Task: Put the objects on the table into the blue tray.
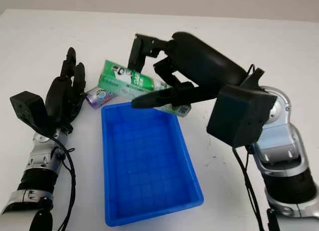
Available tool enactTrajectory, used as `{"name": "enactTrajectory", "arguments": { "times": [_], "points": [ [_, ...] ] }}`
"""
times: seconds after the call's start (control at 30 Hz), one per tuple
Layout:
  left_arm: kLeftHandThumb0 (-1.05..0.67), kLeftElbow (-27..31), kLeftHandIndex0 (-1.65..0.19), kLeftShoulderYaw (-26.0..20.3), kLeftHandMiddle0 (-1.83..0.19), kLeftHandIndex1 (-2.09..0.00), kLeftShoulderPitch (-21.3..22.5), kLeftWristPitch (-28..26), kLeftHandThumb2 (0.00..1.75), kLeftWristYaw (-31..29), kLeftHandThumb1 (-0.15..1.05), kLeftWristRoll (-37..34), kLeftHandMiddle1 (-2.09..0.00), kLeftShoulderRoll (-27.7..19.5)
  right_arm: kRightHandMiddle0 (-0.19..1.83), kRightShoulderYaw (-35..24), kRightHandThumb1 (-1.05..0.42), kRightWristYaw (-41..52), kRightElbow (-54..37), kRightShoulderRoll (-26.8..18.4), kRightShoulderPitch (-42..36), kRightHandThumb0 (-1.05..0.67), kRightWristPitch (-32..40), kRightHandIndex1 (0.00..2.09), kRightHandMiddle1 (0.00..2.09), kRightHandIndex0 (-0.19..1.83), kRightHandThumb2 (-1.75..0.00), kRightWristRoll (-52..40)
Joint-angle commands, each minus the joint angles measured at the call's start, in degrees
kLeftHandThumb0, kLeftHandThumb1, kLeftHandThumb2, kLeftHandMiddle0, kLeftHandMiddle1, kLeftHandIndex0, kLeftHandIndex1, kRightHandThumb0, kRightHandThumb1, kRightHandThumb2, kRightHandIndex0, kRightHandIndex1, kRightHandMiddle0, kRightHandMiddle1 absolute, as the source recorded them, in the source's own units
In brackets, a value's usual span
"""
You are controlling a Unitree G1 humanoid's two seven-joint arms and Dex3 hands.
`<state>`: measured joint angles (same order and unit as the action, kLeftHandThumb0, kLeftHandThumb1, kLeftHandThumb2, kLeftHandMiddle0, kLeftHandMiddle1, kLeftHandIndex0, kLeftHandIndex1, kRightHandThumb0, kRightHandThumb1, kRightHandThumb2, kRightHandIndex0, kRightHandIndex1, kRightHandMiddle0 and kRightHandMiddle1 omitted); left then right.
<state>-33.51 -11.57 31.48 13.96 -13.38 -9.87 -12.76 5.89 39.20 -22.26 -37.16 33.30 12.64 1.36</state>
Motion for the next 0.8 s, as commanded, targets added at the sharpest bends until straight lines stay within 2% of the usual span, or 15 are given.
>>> {"name": "enactTrajectory", "arguments": {
  "times": [0.0, 0.07, 0.1, 0.17, 0.2, 0.3, 0.43, 0.57, 0.63, 0.7, 0.77],
  "points": [
    [-0.8, 0.0, 0.19, 0.1, 0.19, 0.0, 0.3, 0.2, 0.58, -0.1, 1.05, -0.2, 0.0, 0.2, 0.31, 0.5, -1.0, 2.1, 0.3, -2.0, 0.8, -0.4, 0.3, 1.89, 1.67, 0.4, -0.05, 0.4],
    [-0.79, -0.1, 0.19, 0.2, 0.19, 0.0, 0.4, 0.2, 0.58, 0.0, 1.05, -0.1, 0.0, 0.4, 0.21, 0.8, -1.0, 4.4, 2.1, -3.2, 1.3, -0.43, -2.1, 1.66, 1.34, 0.21, -0.05, 0.7],
    [-0.79, -0.1, 0.19, 0.2, 0.19, 0.0, 0.4, 0.2, 0.59, 0.1, 1.05, 0.0, 0.0, 0.4, 0.14, 0.8, -0.99, 5.4, 3.0, -3.4, 1.5, -0.45, -3.2, 1.22, 0.9, 0.08, -0.05, 0.4],
    [-0.79, -0.3, 0.19, 0.3, 0.19, 0.0, 0.5, 0.5, 0.59, 0.4, 1.05, 0.2, 0.0, 0.6, 0.14, 0.5, -0.98, 7.2, 5.1, -3.6, 1.7, -0.47, -5.9, 0.76, 0.47, 0.04, -0.05, -0.6],
    [-0.79, -0.3, 0.19, 0.3, 0.19, 0.0, 0.5, 0.6, 0.59, 0.5, 1.05, 0.2, 0.0, 0.8, 0.03, 0.1, -0.97, 7.7, 6.2, -3.5, 1.6, -0.49, -7.5, 0.5, 0.26, -0.07, -0.05, -1.1],
    [-0.78, -0.5, 0.19, 0.4, 0.19, 0.0, 0.7, 0.9, 0.6, 1.0, 1.05, 0.5, 0.0, 1.3, -0.12, -1.3, -0.99, 7.6, 8.3, -2.9, 1.2, -0.56, -10.2, 0.17, 0.08, -0.17, -0.06, -2.2],
    [-0.78, -0.5, 0.19, 0.6, 0.19, 0.0, 0.7, 1.1, 0.6, 1.8, 1.05, 0.7, 0.0, 1.9, -0.19, -3.9, -1.03, 4.4, 10.8, -0.1, 0.2, -0.61, -12.5, 0.02, 0.02, -0.19, -0.06, -4.8],
    [-0.78, -0.7, 0.19, 0.6, 0.19, 0.0, 0.6, 1.4, 0.6, 2.0, 1.05, 0.6, 0.0, 2.2, -0.19, -7.7, -1.04, -2.2, 10.9, 3.8, -1.1, -0.59, -7.8, 0.0, 0.0, -0.19, -0.07, -7.7],
    [-0.78, -0.9, 0.19, 0.5, 0.19, 0.0, 0.6, 1.5, 0.6, 2.0, 1.05, 0.7, 0.0, 2.2, -0.19, -9.1, -1.05, -5.4, 11.4, 4.7, -1.6, -0.58, -7.9, 0.0, 0.0, -0.19, -0.25, -7.0],
    [-0.78, -1.1, 0.19, 0.5, 0.19, 0.0, 0.4, 1.9, 0.6, 1.9, 1.05, 0.6, 0.0, 2.2, -0.17, -11.0, -1.05, -12.0, 14.7, 6.1, -1.8, -0.62, -10.7, 0.01, 0.02, -0.18, -0.3, -3.6],
    [-0.79, -1.1, 0.19, 0.4, 0.19, 0.0, 0.3, 2.0, 0.59, 1.8, 1.05, 0.5, 0.0, 2.2, -0.1, -12.2, -1.05, -18.9, 18.1, 7.0, -1.8, -0.66, -11.9, 0.05, 0.05, -0.13, -0.49, 0.6]
  ]
}}
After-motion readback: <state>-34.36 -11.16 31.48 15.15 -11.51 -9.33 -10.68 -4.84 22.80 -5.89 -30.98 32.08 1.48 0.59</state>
